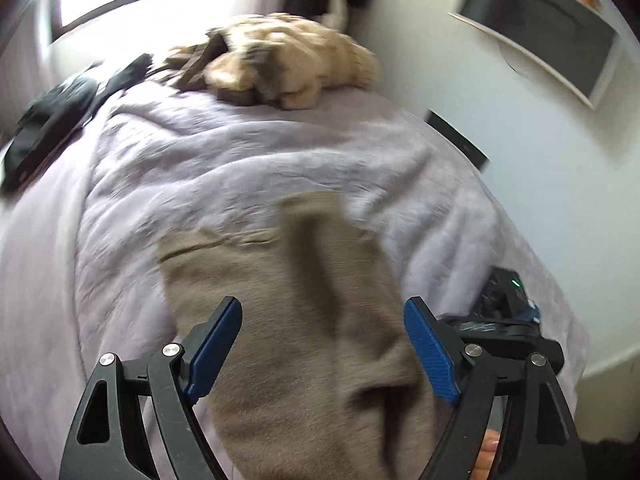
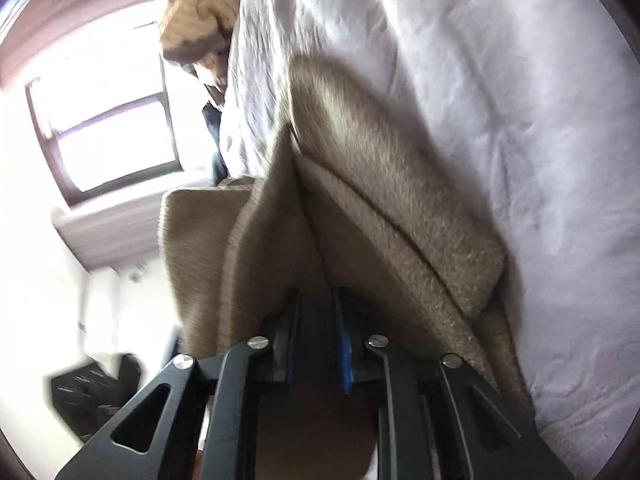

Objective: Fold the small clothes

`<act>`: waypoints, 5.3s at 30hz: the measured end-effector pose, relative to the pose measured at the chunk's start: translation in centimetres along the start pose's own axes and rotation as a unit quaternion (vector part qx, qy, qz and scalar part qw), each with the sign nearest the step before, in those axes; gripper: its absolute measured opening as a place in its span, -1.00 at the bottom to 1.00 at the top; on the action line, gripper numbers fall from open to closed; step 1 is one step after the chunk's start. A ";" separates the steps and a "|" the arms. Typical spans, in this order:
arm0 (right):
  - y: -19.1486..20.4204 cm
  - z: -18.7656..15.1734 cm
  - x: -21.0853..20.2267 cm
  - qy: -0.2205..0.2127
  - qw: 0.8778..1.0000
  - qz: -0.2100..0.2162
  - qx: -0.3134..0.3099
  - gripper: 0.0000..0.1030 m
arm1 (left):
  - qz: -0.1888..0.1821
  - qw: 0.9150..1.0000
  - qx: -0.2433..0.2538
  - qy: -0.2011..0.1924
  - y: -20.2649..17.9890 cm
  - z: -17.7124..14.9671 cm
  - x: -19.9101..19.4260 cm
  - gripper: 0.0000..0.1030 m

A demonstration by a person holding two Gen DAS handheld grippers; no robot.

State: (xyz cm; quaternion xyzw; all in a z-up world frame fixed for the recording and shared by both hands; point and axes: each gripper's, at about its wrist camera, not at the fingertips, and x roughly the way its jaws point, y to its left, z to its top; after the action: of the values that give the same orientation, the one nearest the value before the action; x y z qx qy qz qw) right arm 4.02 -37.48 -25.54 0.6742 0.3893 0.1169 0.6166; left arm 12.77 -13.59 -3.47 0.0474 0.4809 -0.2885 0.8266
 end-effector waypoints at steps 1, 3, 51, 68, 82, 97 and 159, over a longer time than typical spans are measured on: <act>-0.1 0.0 -0.7 -0.007 1.000 0.012 0.006 0.04 | -0.002 1.000 -0.016 0.001 0.8 0.0 -0.1 0.63; -0.3 -0.1 -1.5 -0.017 0.999 0.034 0.006 0.48 | -0.019 0.998 -0.055 0.020 3.0 -0.2 -0.2 0.63; 7.7 -5.8 -1.4 0.095 0.828 -0.412 -0.367 -0.86 | 0.114 0.980 -0.065 0.147 6.9 -10.8 5.9 0.92; 12.4 -7.3 -6.4 -0.004 0.893 -0.338 -0.296 -0.61 | 0.121 0.976 -0.077 0.164 6.7 -11.7 5.3 0.98; 9.4 -4.5 -0.1 0.038 0.867 -0.388 -0.310 -1.00 | 0.125 0.972 -0.079 0.182 6.2 -11.8 5.8 0.98; 9.2 -5.2 -4.2 0.030 0.898 -0.372 -0.232 -0.89 | 0.126 0.968 -0.085 0.197 6.3 -10.9 5.6 0.98; 9.3 0.5 -1.5 0.050 0.922 -0.315 -0.218 0.35 | 0.104 0.964 -0.139 0.201 8.0 -7.8 7.7 0.98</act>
State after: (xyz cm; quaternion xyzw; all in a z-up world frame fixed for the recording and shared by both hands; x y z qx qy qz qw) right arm 6.87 -38.22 -16.60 0.3588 0.5771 0.0324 0.7329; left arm 13.82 -7.47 -15.55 0.0388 0.6648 -0.1156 0.7370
